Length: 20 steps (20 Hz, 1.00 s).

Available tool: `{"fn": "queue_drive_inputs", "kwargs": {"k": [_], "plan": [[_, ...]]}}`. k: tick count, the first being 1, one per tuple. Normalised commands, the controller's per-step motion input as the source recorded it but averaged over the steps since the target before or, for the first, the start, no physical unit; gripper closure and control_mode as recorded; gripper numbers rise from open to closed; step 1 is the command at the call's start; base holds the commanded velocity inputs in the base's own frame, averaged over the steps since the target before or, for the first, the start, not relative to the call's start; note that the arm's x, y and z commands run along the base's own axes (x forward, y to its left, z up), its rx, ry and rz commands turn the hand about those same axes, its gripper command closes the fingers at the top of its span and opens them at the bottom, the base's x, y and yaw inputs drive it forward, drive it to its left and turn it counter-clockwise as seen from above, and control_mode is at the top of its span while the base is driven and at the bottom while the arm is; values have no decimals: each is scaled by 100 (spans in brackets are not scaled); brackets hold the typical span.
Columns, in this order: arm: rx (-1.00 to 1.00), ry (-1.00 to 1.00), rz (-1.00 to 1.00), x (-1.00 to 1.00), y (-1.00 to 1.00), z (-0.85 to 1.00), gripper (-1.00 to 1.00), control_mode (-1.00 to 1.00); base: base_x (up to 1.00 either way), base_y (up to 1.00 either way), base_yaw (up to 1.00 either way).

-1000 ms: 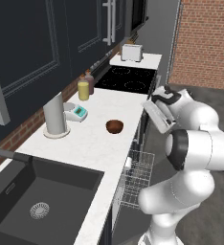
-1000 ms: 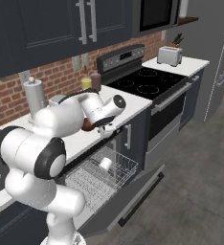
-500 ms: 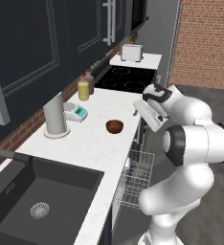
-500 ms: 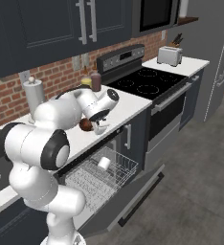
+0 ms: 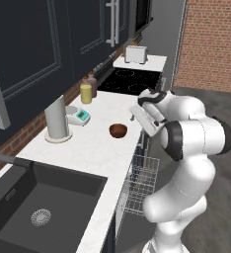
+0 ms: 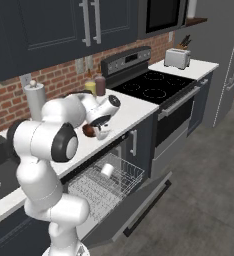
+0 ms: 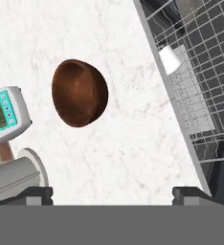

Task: Pick up the cup and bowl from the counter, place them in the dishwasher, and close the dishwasher door.

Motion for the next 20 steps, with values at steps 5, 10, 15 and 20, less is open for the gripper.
{"fn": "queue_drive_inputs", "kwargs": {"k": [5, 10, 15, 20], "plan": [[-1, 0, 0, 39, 32, -22, -100, -100, 0, 0, 0], [-7, 0, 0, 28, 19, -35, -100, -100, 0, 0, 0], [-10, 0, 0, 24, 2, -38, -100, -100, 0, 0, 0], [-6, 0, 0, 36, 1, -28, -100, -100, 0, 0, 0]]}}
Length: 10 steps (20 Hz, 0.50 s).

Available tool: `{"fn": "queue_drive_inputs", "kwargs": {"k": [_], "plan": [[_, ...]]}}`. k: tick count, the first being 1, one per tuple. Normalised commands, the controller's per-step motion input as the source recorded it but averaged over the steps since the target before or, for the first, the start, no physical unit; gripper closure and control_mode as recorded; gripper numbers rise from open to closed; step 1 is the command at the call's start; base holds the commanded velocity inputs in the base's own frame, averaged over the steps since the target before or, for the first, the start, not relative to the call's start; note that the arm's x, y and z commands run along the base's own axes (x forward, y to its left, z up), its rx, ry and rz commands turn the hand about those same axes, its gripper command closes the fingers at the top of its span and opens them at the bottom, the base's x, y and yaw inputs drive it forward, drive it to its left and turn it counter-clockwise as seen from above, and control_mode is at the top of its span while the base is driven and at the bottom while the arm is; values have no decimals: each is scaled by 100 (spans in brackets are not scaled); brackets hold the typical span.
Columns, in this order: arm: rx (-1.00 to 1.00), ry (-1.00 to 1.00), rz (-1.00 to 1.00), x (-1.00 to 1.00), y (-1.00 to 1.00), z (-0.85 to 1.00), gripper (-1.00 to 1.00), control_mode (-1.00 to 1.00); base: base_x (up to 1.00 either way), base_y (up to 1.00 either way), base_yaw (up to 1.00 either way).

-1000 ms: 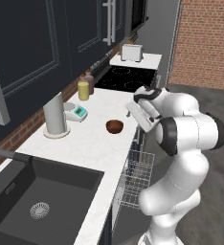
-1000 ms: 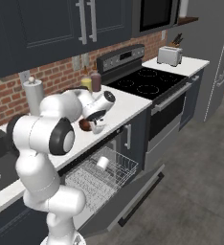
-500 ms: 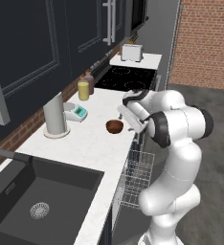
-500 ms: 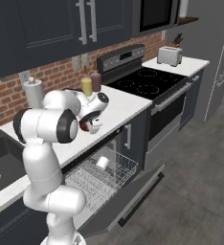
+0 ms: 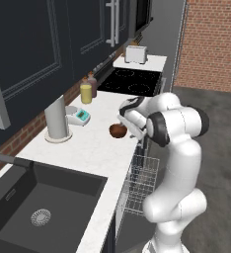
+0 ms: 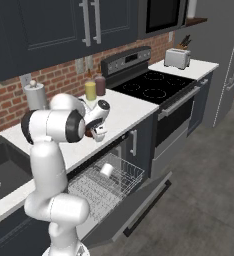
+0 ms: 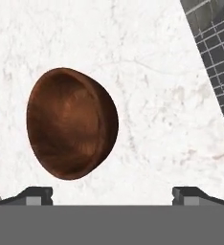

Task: Pick up the cup and bowl from the counter, place them in the dishwasher, and close the dishwasher door.

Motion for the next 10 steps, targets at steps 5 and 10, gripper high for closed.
{"fn": "queue_drive_inputs", "kwargs": {"k": [5, 10], "plan": [[-2, 0, 0, 52, 0, -21, -100, -100, 0, 0, 0], [-2, 0, 0, 48, 0, -25, -100, -100, 0, 0, 0]]}}
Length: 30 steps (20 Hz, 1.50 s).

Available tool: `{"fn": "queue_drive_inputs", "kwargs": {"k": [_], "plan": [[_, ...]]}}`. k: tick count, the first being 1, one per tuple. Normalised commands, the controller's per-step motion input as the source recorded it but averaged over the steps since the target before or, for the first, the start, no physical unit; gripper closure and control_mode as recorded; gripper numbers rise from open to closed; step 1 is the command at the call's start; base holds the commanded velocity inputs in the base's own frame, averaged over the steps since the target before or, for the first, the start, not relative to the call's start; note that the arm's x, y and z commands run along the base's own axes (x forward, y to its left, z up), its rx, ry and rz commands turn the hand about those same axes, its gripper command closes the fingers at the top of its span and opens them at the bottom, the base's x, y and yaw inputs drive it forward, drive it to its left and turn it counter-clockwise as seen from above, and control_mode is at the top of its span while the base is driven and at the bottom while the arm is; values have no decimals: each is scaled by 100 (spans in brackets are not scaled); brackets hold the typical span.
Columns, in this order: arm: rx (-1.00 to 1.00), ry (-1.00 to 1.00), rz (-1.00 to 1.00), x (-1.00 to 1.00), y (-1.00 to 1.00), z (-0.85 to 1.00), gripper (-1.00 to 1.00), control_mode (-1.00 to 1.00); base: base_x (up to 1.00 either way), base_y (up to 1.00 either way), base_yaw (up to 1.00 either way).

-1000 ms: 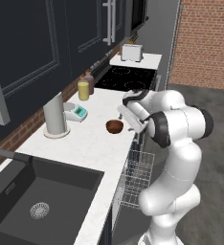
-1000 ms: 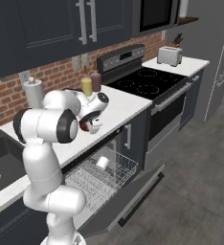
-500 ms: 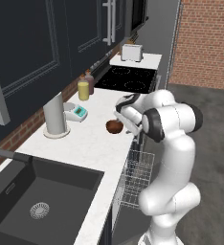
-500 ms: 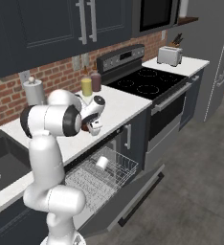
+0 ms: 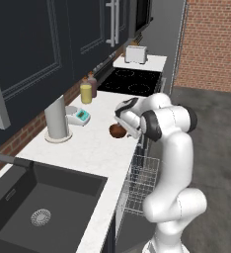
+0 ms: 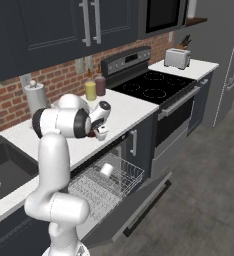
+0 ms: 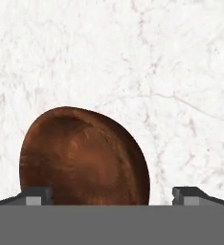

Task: Pick up the cup and bowl from the counter, place them in the dishwasher, and close the dishwasher door.

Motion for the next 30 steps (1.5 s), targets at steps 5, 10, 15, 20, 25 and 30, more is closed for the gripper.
{"fn": "queue_drive_inputs", "kwargs": {"k": [5, 10, 15, 20, 25, 30], "plan": [[-4, 2, 0, 20, 0, -29, -100, -100, 0, 0, 0], [-6, 5, 0, 0, 17, -32, 100, -100, 0, 0, 0], [-5, 5, 0, 0, 19, -27, 100, -100, 0, 0, 0], [-3, 3, 0, -7, 4, -19, 100, -100, 0, 0, 0], [0, 0, 0, -61, -14, 0, 100, -100, 0, 0, 0], [1, -3, 0, -99, -68, 12, 100, -100, 0, 0, 0]]}}
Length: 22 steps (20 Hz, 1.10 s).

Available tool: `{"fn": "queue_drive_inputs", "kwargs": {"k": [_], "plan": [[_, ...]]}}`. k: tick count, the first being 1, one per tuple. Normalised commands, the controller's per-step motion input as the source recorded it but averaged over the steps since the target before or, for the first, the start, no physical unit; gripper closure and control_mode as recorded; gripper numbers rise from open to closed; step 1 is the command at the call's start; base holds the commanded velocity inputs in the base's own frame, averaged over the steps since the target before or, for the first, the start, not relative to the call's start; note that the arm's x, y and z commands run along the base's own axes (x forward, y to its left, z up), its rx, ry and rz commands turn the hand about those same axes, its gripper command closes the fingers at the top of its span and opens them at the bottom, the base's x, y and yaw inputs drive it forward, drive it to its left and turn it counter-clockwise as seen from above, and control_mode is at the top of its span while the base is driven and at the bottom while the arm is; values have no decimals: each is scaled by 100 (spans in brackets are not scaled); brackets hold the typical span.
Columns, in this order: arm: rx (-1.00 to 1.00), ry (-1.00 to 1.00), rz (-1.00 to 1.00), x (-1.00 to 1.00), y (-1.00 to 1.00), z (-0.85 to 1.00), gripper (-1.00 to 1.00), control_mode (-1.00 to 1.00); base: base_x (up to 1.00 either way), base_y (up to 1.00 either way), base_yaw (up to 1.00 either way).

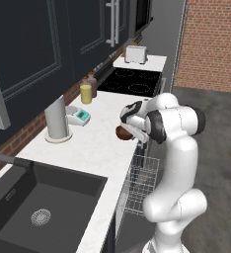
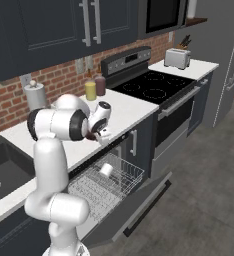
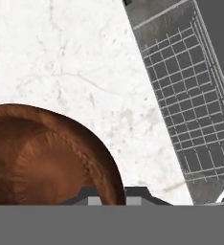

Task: Pick up the cup and bowl from the counter, place them in the dishwasher, and close the dishwasher door.

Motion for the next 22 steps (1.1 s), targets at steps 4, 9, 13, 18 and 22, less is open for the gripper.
{"fn": "queue_drive_inputs", "kwargs": {"k": [4, 9, 13, 18, 22], "plan": [[4, -6, 0, -100, -100, 12, 100, -100, 0, 0, 0], [7, -2, 0, -100, -100, 0, 100, -100, 0, 0, 0], [6, 0, 2, -100, -72, -18, 100, -100, 0, 0, 0], [7, 1, 8, -72, -25, -56, 100, -100, 0, 0, 0], [8, 10, 9, -19, 0, -81, 100, -100, 0, 0, 0]]}}
